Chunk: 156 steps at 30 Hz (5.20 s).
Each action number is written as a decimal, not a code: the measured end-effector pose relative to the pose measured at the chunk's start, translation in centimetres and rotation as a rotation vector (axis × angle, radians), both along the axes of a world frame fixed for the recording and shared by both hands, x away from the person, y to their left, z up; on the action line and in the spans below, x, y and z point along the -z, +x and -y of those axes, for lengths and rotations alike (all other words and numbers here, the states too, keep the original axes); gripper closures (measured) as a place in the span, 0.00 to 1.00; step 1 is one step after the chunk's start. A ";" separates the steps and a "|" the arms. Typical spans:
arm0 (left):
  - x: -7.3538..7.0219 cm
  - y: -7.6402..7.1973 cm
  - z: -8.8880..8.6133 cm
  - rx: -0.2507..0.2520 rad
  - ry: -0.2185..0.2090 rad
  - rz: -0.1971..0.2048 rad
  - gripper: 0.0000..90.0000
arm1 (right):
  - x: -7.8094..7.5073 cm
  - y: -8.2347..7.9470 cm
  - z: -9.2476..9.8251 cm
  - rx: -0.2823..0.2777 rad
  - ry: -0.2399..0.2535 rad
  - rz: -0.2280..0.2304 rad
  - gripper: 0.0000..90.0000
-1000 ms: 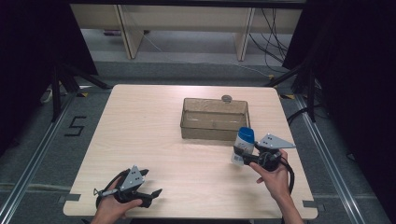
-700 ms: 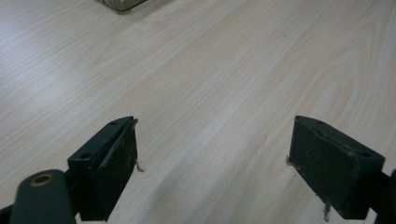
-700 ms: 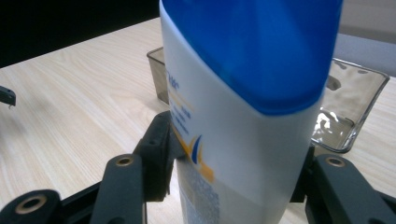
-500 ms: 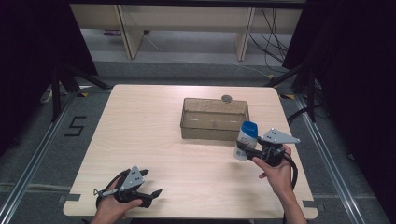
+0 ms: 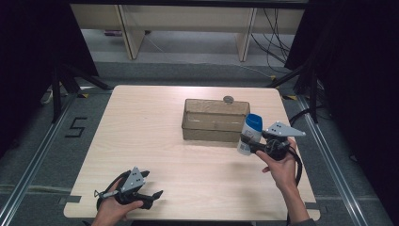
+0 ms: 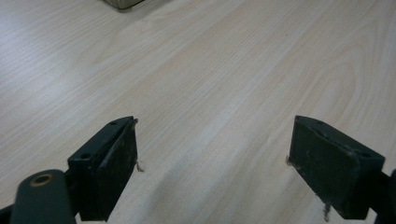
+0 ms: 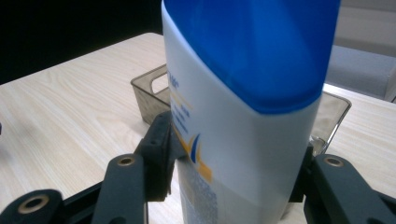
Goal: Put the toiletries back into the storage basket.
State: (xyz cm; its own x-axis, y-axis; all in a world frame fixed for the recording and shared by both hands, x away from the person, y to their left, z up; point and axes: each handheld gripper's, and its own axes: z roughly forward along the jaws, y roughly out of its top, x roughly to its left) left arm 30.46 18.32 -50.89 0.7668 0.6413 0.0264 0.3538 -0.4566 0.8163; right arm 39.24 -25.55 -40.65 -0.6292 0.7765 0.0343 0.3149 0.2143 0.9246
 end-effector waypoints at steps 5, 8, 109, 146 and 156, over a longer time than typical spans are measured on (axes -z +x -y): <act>0.0 0.0 0.0 0.001 0.001 0.000 0.17 | -0.8 0.4 0.0 -0.001 -0.010 0.011 0.56; -0.1 0.0 0.0 0.003 0.003 0.001 0.17 | -1.0 0.5 -0.2 0.011 -0.004 0.007 0.57; -0.2 0.2 -0.3 0.016 0.027 0.001 0.17 | 3.5 10.2 -1.3 0.165 -0.048 -0.044 0.59; -0.2 0.1 -0.3 0.009 0.024 0.003 0.17 | 5.8 9.2 -1.1 0.178 -0.019 -0.083 0.59; -0.1 0.2 -0.3 0.013 0.021 0.004 0.17 | 6.0 9.1 -1.0 0.173 -0.028 -0.080 0.59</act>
State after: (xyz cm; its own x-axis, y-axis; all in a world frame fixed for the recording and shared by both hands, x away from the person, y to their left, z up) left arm 30.63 18.60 -50.76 0.7747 0.6309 0.0430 0.3447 -0.4784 0.8077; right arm 48.30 -24.53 -46.63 -0.4824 0.8741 0.0562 0.4217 0.1755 0.8896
